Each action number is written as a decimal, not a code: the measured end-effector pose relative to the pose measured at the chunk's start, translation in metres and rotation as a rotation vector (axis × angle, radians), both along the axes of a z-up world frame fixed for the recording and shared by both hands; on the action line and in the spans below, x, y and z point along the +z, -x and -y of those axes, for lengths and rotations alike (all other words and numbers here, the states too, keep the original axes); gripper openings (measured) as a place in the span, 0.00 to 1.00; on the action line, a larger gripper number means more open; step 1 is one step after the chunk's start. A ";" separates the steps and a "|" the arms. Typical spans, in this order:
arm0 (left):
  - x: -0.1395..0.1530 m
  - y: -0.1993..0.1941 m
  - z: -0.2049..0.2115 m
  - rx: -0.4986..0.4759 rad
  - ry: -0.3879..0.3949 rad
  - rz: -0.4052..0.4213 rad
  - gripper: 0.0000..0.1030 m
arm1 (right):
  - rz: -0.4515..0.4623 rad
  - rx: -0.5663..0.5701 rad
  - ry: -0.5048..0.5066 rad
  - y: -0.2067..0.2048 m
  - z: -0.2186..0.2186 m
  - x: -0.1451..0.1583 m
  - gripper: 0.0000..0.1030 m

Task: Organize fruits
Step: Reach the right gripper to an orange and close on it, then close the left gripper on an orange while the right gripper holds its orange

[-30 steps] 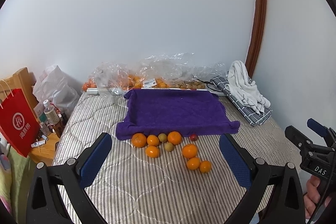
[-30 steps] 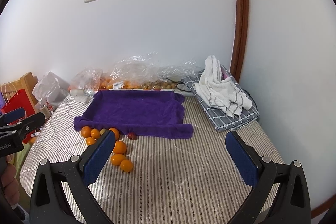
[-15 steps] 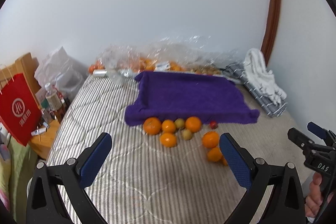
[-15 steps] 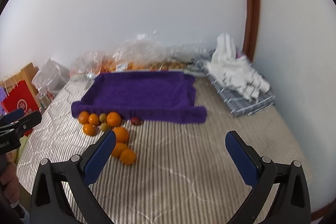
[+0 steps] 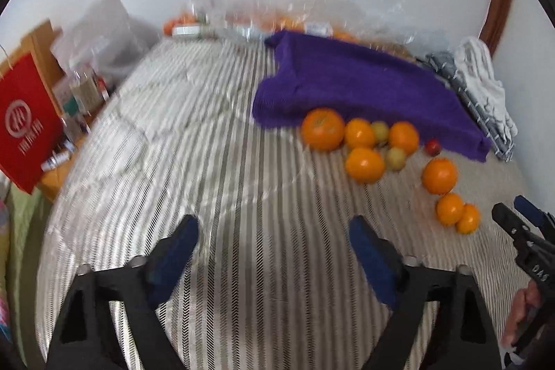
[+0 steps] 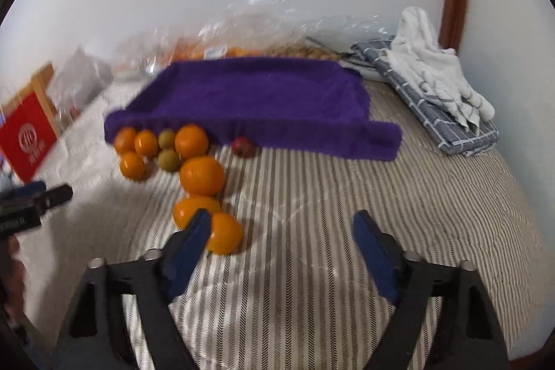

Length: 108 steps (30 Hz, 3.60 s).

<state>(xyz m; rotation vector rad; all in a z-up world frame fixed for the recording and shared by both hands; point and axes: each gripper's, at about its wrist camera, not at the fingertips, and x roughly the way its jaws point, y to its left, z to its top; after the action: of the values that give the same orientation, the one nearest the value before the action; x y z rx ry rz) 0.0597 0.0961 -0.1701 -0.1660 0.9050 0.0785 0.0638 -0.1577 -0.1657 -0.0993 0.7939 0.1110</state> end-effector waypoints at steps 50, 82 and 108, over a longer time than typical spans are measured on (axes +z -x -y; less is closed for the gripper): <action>-0.030 -0.030 -0.021 0.010 -0.099 -0.025 0.92 | -0.140 0.119 -0.063 -0.027 -0.026 -0.032 0.35; -0.030 -0.030 -0.018 0.006 -0.101 -0.028 0.95 | -0.121 0.068 -0.053 -0.025 -0.008 -0.035 0.32; -0.017 -0.068 0.061 -0.137 0.038 -0.009 0.63 | -0.093 0.128 -0.038 0.002 0.007 -0.035 0.32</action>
<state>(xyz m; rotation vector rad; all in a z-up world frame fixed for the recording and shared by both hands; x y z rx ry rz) 0.1272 0.0351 -0.1873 -0.1389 0.9254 -0.0649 0.0614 -0.1650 -0.2008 -0.1093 0.8782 0.2531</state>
